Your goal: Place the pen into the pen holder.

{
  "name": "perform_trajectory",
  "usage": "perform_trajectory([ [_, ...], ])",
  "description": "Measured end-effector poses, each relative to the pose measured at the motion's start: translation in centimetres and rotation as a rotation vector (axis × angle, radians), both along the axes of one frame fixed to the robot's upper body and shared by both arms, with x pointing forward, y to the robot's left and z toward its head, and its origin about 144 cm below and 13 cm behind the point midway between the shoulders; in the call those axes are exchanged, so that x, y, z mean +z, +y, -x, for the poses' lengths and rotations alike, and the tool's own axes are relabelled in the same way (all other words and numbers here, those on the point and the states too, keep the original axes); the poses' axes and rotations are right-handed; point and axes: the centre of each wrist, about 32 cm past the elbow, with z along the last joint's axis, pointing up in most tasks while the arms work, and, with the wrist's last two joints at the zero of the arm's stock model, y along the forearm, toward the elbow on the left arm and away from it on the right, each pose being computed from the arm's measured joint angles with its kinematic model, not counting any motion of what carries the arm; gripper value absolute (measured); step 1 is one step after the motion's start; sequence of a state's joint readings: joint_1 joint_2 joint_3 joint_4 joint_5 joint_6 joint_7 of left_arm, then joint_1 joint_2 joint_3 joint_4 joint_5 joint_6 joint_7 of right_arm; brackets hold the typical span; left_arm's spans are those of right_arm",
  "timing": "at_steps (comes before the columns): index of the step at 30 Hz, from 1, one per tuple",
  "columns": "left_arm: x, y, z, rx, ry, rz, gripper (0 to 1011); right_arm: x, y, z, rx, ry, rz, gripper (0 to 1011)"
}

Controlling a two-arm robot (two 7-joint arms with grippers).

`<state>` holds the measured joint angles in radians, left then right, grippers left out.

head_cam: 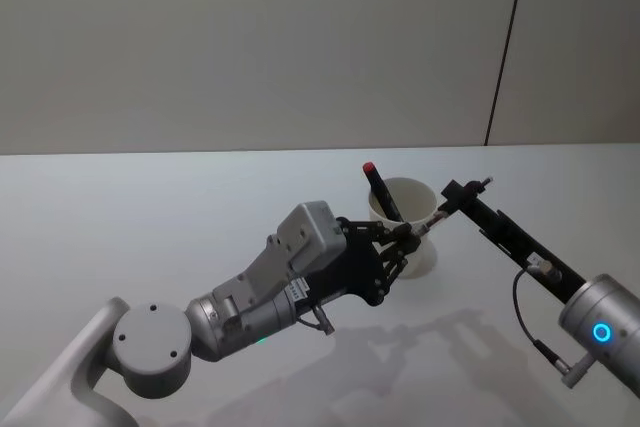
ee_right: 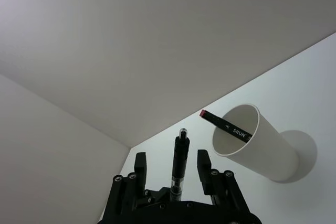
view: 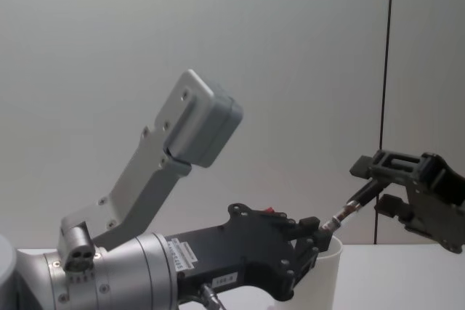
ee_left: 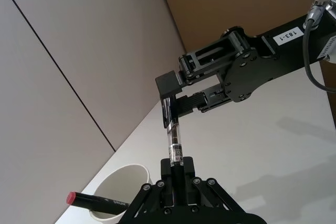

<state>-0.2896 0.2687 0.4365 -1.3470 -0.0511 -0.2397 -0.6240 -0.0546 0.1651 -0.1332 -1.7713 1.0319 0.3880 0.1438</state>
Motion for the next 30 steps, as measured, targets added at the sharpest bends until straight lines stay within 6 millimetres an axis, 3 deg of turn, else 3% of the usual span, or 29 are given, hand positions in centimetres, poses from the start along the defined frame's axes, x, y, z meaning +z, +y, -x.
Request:
perform_trajectory([
  [16, 0.01, 0.00, 0.00, 0.000, 0.000, 0.001, 136, -0.08, 0.29, 0.16, -0.025, -0.029, -0.010, 138],
  [30, 0.05, -0.02, 0.00, -0.001, -0.003, 0.004, 136, -0.11, 0.30, 0.08, -0.045, -0.041, -0.019, 125],
])
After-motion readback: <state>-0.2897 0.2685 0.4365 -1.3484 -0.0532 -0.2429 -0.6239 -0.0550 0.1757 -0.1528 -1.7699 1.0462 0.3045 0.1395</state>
